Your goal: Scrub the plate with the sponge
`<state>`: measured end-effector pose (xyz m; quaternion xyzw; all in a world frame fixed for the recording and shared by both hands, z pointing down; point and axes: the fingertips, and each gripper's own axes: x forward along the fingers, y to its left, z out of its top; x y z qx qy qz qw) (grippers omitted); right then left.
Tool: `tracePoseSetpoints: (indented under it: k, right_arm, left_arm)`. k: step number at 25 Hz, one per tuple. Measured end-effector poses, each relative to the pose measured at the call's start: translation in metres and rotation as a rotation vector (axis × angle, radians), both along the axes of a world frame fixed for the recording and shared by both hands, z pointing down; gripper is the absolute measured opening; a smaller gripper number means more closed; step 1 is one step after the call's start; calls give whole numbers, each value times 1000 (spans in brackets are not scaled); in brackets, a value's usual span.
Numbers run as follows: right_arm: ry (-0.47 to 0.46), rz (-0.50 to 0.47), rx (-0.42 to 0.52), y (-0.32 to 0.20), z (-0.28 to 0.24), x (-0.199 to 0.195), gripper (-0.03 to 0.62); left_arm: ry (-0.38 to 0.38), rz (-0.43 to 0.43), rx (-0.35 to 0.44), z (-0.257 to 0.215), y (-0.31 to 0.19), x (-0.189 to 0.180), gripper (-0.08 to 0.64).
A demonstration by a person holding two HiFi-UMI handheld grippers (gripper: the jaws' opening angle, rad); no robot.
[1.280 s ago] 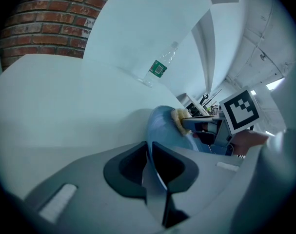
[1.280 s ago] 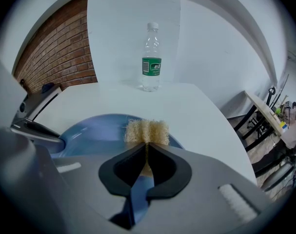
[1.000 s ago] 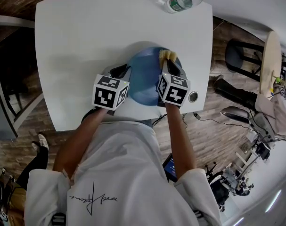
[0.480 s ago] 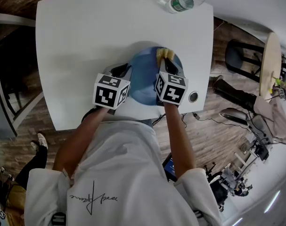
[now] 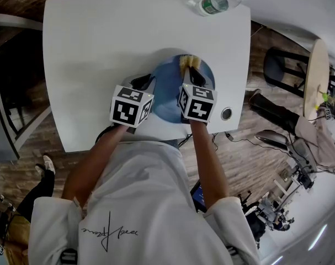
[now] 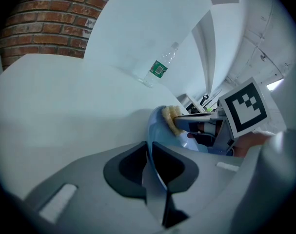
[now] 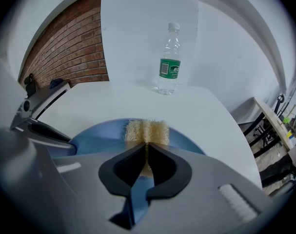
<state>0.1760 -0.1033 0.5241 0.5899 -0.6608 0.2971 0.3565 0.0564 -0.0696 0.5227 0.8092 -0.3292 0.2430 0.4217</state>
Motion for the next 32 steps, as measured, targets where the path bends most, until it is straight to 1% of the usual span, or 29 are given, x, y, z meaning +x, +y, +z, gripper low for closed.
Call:
tracePoseSetpoints:
  k: [18, 32]
  right_arm:
    - [-12, -38, 3, -1, 2, -16, 25]
    - [-15, -93, 2, 4, 1, -35, 25]
  left_arm:
    - [11, -15, -7, 2, -2, 1, 52]
    - [21, -19, -9, 1, -2, 0, 52]
